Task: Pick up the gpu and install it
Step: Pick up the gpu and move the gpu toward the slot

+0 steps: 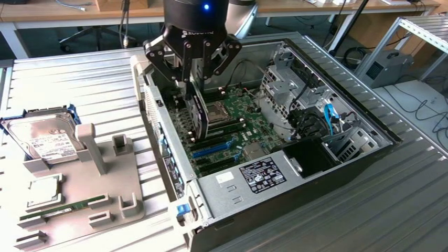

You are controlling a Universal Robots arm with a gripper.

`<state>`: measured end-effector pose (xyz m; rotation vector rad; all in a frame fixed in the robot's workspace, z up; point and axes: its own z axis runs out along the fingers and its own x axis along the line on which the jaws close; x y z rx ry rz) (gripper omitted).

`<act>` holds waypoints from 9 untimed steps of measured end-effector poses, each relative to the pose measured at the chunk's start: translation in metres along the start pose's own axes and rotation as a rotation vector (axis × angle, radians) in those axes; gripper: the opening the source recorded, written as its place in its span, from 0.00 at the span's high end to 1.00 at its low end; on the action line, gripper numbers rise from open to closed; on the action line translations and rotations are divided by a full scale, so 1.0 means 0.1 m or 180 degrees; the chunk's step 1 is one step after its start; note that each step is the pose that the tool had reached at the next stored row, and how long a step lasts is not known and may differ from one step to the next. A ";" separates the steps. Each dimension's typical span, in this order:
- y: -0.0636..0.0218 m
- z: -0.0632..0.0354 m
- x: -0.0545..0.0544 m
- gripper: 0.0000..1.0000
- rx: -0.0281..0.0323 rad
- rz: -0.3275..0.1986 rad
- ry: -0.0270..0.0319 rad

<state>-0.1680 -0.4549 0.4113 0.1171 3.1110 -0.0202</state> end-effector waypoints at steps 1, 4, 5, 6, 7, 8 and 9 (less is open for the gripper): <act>0.000 0.001 0.00 0.74 0.0001 0.0000 0.0000; 0.001 0.005 -0.02 0.74 0.0003 0.0000 0.0000; 0.002 0.007 -0.02 0.74 0.0003 0.0000 0.0000; 0.002 0.008 -0.03 0.74 0.0004 0.0000 0.0000; 0.003 0.011 -0.04 0.74 0.0005 0.0000 0.0000; 0.004 0.013 -0.04 0.74 0.0005 0.0000 0.0000; 0.005 0.014 -0.05 0.74 0.0005 0.0000 0.0000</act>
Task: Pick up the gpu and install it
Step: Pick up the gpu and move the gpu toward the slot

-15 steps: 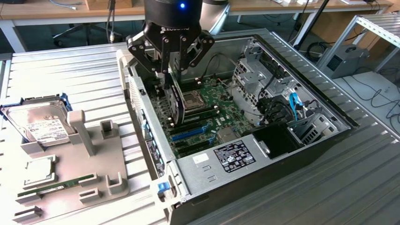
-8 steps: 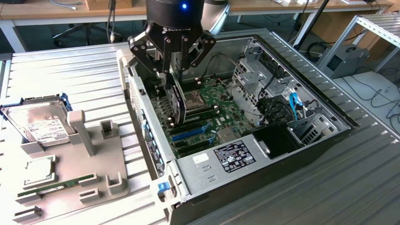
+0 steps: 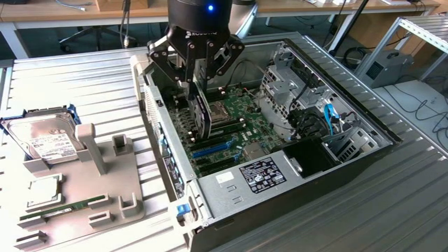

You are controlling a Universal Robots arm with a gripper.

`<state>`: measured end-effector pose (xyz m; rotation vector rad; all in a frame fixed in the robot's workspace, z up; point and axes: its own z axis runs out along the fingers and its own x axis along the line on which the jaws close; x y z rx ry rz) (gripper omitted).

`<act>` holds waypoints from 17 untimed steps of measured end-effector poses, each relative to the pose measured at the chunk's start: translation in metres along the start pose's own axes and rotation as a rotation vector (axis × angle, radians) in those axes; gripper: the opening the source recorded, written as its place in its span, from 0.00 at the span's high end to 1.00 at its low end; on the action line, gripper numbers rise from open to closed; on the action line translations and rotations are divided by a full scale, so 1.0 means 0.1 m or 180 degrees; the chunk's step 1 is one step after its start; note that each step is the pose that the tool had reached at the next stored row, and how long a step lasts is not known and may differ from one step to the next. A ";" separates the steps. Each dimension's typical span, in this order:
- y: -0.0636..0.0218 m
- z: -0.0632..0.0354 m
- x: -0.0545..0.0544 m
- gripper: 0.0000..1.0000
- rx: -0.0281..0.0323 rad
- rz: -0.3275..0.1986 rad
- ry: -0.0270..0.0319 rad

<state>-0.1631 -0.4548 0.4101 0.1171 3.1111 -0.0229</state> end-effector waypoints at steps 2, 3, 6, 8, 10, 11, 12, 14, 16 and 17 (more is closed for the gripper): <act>0.003 0.005 -0.02 0.74 0.0000 0.0000 0.0000; 0.005 0.008 -0.03 0.74 0.0000 0.0000 0.0000; 0.010 0.013 -0.05 0.74 0.0001 0.0000 0.0000; 0.015 0.019 -0.06 0.74 0.0001 0.0000 0.0000; 0.018 0.027 -0.07 0.74 0.0001 0.0000 -0.0001; 0.019 0.033 -0.08 0.74 0.0002 0.0000 0.0000; 0.020 0.036 -0.08 0.74 0.0002 0.0000 0.0000; 0.021 0.043 -0.09 0.74 0.0002 0.0000 -0.0001; 0.022 0.048 -0.10 0.74 0.0003 0.0000 0.0000; 0.022 0.051 -0.10 0.74 0.0003 0.0000 -0.0001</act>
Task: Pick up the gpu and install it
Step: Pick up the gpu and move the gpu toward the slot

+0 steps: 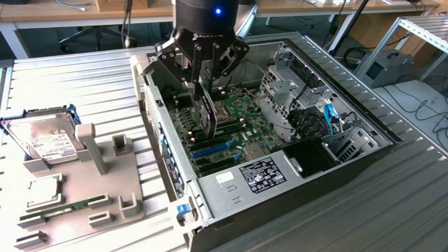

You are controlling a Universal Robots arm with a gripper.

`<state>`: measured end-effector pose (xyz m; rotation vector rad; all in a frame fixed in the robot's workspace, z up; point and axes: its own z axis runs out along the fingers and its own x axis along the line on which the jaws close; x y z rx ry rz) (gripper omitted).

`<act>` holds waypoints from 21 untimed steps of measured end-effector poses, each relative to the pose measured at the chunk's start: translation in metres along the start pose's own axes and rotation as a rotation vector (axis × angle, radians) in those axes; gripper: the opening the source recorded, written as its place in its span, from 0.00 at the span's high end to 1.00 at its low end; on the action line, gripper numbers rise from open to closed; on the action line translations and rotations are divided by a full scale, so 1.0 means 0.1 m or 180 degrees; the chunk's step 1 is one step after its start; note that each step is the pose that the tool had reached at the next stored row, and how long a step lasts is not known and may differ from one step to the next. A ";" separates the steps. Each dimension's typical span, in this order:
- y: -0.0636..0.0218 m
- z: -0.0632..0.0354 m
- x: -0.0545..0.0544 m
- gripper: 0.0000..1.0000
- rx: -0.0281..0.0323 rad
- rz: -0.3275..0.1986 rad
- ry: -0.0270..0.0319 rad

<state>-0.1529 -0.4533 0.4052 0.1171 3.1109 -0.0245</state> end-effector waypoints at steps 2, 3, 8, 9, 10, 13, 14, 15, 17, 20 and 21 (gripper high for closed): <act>0.001 0.005 -0.01 0.74 0.0001 0.0000 0.0000; 0.001 0.007 -0.01 0.74 0.0001 0.0000 0.0000; 0.002 0.021 -0.03 0.74 0.0004 0.0000 0.0000; 0.003 0.024 -0.03 0.74 0.0004 0.0000 0.0000; 0.003 0.027 -0.03 0.74 0.0005 0.0000 0.0000; 0.004 0.033 -0.04 0.74 0.0006 0.0000 -0.0001; 0.004 0.035 -0.04 0.74 0.0006 0.0000 -0.0001; 0.004 0.037 -0.04 0.74 0.0007 0.0000 -0.0001; 0.005 0.042 -0.05 0.74 0.0008 0.0000 -0.0001; 0.006 0.049 -0.06 0.74 0.0009 0.0000 -0.0001; 0.006 0.052 -0.06 0.74 0.0010 0.0000 -0.0001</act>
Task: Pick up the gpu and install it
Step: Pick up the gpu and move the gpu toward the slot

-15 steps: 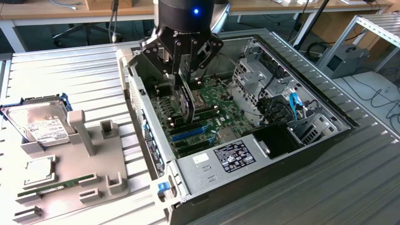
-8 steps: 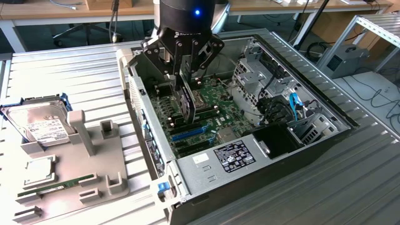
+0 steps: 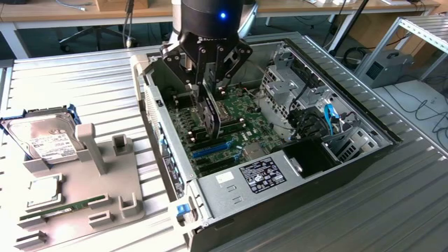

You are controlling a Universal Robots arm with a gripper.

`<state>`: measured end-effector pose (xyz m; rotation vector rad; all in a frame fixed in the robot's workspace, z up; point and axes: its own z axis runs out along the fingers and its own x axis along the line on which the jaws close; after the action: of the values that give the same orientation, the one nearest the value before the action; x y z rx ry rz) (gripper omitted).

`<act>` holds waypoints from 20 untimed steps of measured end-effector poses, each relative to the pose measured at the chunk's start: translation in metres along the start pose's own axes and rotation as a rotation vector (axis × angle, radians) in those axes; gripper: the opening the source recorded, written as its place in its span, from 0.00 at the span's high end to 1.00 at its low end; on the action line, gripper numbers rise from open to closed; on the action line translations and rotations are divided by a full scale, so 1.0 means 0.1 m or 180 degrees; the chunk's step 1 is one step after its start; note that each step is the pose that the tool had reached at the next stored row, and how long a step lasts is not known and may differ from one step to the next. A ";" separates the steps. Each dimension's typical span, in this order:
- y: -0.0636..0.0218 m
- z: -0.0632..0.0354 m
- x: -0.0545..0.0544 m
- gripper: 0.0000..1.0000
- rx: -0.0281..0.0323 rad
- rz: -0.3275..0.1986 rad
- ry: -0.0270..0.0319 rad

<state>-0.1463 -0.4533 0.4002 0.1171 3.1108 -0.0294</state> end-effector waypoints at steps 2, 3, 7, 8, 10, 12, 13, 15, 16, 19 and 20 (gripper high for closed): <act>0.001 0.004 -0.01 0.74 0.0001 0.0000 0.0000; 0.001 0.006 -0.01 0.74 0.0002 0.0000 0.0000; 0.002 0.013 -0.02 0.74 0.0004 0.0000 0.0000; 0.002 0.016 -0.02 0.74 0.0005 0.0000 0.0000; 0.003 0.019 -0.03 0.74 0.0006 0.0000 0.0000; 0.003 0.023 -0.03 0.74 0.0008 0.0000 -0.0001; 0.003 0.024 -0.04 0.74 0.0009 0.0000 -0.0001; 0.004 0.029 -0.05 0.74 0.0011 0.0000 -0.0001; 0.004 0.031 -0.05 0.74 0.0012 0.0000 -0.0001; 0.005 0.037 -0.06 0.74 0.0014 -0.0001 -0.0001; 0.006 0.040 -0.06 0.74 0.0016 -0.0001 -0.0001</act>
<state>-0.1398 -0.4533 0.3963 0.1169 3.1105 -0.0371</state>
